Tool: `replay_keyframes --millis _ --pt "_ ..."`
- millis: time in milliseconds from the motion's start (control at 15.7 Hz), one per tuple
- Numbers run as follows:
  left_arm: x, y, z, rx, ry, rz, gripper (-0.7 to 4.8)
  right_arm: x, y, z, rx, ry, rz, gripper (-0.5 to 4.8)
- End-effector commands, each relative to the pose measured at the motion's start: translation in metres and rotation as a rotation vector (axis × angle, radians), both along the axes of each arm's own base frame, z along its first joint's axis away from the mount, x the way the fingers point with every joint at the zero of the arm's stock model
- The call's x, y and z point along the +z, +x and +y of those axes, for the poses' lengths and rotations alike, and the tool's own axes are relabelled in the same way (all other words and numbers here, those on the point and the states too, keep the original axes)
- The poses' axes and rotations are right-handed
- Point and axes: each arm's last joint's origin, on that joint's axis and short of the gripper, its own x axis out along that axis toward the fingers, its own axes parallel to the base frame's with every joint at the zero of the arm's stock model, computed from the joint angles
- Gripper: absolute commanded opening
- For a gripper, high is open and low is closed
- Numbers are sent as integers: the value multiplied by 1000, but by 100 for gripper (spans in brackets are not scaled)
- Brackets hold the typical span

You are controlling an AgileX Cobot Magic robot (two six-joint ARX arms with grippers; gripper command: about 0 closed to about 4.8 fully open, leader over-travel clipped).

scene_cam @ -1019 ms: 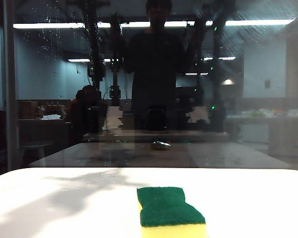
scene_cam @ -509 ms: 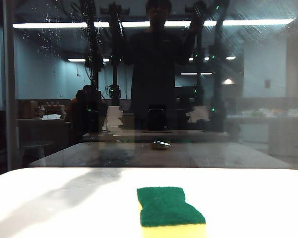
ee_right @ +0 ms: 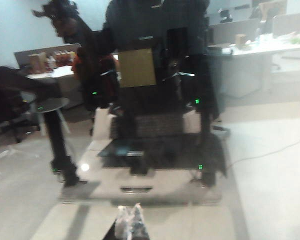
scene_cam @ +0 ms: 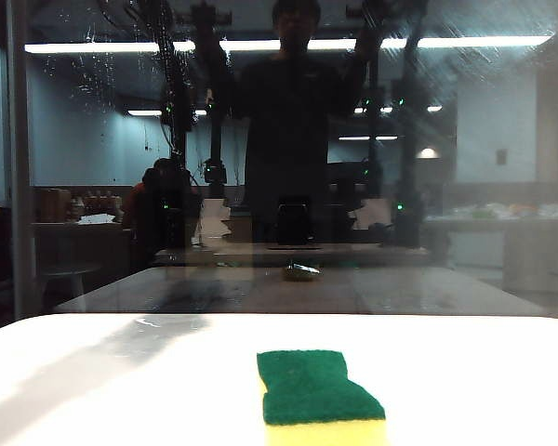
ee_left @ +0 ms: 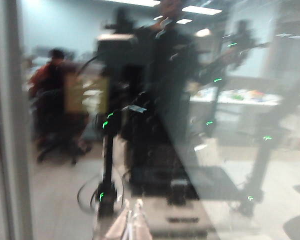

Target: Reach upward to find where there is water on the glass, pick up the sponge from the table, dry the water, and finally place the sponge back on the table.

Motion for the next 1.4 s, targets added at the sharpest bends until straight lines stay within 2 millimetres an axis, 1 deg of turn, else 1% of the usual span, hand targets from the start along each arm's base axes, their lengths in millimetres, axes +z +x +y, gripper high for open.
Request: replay_keyframes --millis 64,255,573,700,828,955,1273,1401 --pt "12 -10 7 -37 18 -67 -5 4 -3 -2 -6 -5 -27 -6" --pt "12 -10 6 -88 32 -71 -5 3 -3 -3 -10 -6 -21 -6" --pt "12 -10 5 -100 35 -73 -5 2 -3 -3 -3 -9 -6 -6" --pt "12 -11 5 -116 39 -72 -5 2 -4 0 72 -13 -8 -6" --pt "12 -11 4 -156 49 -72 -5 2 -4 1 109 -15 -8 -6" --pt "12 -11 3 -193 58 -71 -5 2 -5 3 203 -20 -9 -6" --pt "10 -14 -5 -485 120 -61 -5 2 -9 11 523 -38 -15 -6" --pt "9 -15 -8 -633 100 -35 -5 2 -12 15 677 -49 -27 -6"
